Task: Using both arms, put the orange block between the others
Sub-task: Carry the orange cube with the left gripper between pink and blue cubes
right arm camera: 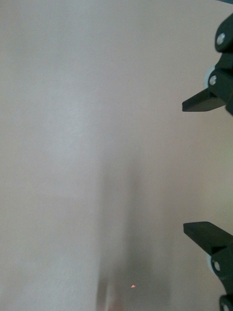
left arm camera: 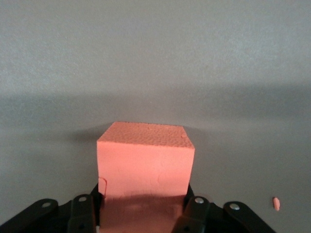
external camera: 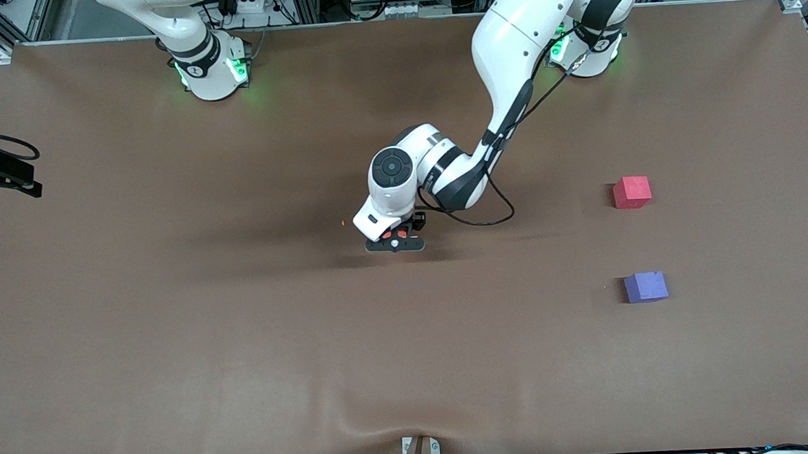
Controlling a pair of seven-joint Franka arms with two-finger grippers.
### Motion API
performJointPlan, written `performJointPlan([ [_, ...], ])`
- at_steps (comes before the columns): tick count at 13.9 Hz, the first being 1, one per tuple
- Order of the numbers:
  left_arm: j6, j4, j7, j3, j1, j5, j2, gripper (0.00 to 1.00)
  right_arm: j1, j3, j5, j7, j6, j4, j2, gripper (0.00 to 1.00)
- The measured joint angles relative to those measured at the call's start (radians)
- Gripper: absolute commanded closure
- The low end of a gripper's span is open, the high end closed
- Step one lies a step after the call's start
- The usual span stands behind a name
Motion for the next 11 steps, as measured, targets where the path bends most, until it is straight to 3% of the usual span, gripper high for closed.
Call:
performJointPlan([
  [3,-0.034,0.023,-0.001,0.032,0.027,0.0,-0.033,1.0,0.039,0.016,0.0,0.009,-0.007,0.027,0.0,0.0],
  [7,-0.288,0.025,0.002,0.042,0.174,0.0,-0.196,0.95,0.033,0.01,0.005,0.01,-0.018,0.027,0.002,0.0],
  [11,-0.339,-0.101,0.082,0.044,0.333,0.001,-0.359,0.95,0.032,-0.011,0.009,0.01,-0.049,-0.007,-0.063,0.0],
])
